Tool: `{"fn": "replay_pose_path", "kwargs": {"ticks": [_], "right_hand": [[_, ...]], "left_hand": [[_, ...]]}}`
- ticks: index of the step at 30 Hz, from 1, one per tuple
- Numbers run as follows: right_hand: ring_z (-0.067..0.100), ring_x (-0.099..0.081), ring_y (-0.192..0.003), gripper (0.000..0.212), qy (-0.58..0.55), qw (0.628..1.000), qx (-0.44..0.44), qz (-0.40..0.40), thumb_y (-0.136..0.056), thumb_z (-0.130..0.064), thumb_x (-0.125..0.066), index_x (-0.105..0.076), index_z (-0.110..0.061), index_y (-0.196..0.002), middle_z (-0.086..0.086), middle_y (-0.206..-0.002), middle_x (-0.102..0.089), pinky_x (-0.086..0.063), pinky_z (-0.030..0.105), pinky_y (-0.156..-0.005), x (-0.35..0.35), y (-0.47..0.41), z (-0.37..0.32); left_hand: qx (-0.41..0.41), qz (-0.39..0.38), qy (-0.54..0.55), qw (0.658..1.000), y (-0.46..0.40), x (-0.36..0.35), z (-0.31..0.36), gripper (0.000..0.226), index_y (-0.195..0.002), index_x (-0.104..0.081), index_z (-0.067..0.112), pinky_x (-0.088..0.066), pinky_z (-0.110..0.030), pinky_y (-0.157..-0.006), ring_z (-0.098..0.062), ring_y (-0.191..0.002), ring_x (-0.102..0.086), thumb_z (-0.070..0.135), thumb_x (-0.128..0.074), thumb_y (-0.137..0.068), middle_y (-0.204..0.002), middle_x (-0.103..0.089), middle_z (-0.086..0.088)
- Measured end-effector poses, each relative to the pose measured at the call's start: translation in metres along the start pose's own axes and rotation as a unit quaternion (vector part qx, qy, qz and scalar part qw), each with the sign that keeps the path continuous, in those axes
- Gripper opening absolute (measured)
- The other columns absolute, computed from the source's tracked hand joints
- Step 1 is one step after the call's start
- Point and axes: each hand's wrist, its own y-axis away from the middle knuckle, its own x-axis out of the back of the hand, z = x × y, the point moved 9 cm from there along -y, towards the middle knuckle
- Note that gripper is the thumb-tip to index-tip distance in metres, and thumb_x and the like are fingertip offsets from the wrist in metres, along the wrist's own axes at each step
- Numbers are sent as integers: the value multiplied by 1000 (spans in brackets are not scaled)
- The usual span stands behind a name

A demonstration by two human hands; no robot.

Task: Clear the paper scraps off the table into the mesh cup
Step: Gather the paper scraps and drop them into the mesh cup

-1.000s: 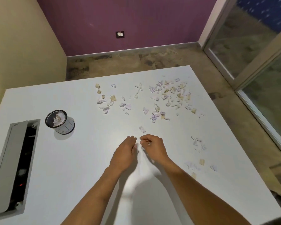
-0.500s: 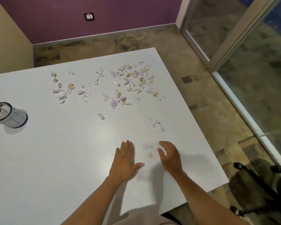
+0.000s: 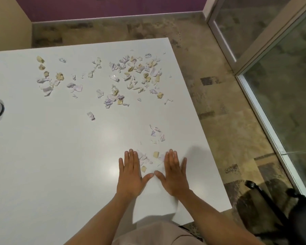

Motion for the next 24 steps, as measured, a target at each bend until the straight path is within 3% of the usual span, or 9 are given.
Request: {"fn": "replay_pose_path", "kwargs": {"ticks": [2,4,7,9,12,15,18,21,24], "right_hand": [[29,-5,-148,87,-8,999,53,-1,-93,-68,-11,-16,-4,-152,12,-160,-9,0,60,-116,8,-10,-11],[26,-10,-148,79,-46,994,101,14,-96,-62,-17,-20,-6,-152,9,-159,-16,-9,58,-118,22,-21,-20],[22,-33,-142,66,-219,972,63,59,-98,-53,-32,-30,-11,-149,6,-153,-38,-23,39,-118,52,-39,-5],[22,-42,-134,59,-270,957,23,101,-97,-49,-40,-37,-14,-145,4,-147,-45,-28,28,-110,71,-53,10],[20,-30,-142,65,-226,967,48,103,-96,-48,-47,-32,-12,-148,6,-154,-34,-20,24,-114,85,-82,11],[18,-9,-149,76,-188,979,83,4,-94,-52,-47,-16,-15,-153,2,-162,-13,-8,34,-121,80,-117,0],[17,1,-150,83,-124,983,120,-59,-92,-64,-36,-9,-16,-154,0,-163,-5,3,42,-121,72,-131,-10],[18,3,-150,92,-8,983,180,-41,-85,-74,-14,-8,-13,-154,3,-162,-2,5,48,-119,66,-124,-19],[18,-2,-150,81,-17,979,204,-11,-94,-61,-34,-14,-8,-153,5,-161,-9,1,50,-120,66,-115,-23]], "left_hand": [[-15,3,12,1000,-8,0,8,103,-153,5,4,9,-47,-120,-28,-149,16,79,-22,-87,-161,11,-12],[-26,-8,15,1000,-20,0,11,105,-153,10,7,9,-48,-120,-26,-149,19,81,-23,-86,-161,16,-9],[-43,-37,27,998,-38,2,13,120,-149,22,9,17,-46,-118,-23,-145,29,92,-20,-74,-157,29,-5],[-68,-49,53,995,-51,9,16,129,-147,26,10,17,-46,-117,-23,-144,31,95,-25,-66,-155,32,-5],[-95,-63,103,988,-74,25,20,138,-151,21,10,16,-41,-118,-19,-142,33,96,-37,-59,-152,33,-2],[-110,-71,138,982,-99,44,20,142,-152,19,13,14,-34,-117,-13,-141,32,92,-52,-57,-154,30,2],[-140,-88,100,981,-120,52,20,142,-153,15,13,15,-32,-117,-13,-144,25,88,-58,-57,-160,21,-3],[-183,-96,46,977,-128,52,29,140,-154,12,15,18,-34,-116,-14,-143,26,90,-56,-57,-162,15,-5],[-201,-102,60,973,-125,51,36,137,-154,9,21,14,-36,-119,-15,-147,20,90,-58,-56,-163,8,-3]]}}
